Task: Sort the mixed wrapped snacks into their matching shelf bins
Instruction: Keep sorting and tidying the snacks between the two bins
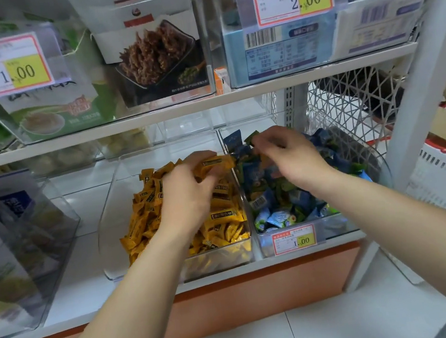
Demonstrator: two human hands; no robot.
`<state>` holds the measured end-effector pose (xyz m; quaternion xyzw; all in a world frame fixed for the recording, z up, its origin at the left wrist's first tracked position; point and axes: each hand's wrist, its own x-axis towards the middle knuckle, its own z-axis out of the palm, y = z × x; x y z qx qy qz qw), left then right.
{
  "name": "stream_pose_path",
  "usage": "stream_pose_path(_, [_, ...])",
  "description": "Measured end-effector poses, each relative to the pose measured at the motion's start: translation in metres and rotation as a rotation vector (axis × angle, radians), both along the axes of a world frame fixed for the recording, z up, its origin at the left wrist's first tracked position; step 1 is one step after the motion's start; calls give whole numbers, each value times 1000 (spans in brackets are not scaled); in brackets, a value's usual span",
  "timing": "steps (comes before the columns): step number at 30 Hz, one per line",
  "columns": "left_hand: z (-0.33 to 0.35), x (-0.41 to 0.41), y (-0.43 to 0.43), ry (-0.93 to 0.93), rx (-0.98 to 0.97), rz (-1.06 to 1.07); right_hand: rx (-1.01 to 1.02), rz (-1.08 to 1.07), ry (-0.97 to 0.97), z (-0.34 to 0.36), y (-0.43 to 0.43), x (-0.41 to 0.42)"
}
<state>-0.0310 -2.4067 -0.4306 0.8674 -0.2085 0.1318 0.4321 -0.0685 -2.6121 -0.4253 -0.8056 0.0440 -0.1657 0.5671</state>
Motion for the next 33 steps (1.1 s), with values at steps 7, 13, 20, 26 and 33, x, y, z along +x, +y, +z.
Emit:
stream_pose_path(7, [-3, 9, 19, -82, 438, 114, -624, 226, 139, -46, -2, 13])
stream_pose_path(13, [-6, -4, -2, -37, 411, -56, -973, 228, 290, -62, 3, 31])
stream_pose_path(20, [-18, 0, 0, 131, 353, -173, -998, 356, 438, -62, -2, 42])
stream_pose_path(26, [-19, -1, 1, 157, 352, -194, -993, 424, 487, -55, -7, 39])
stream_pose_path(33, [-20, -2, 2, 178, 337, -195, -1019, 478, 543, -52, -8, 36])
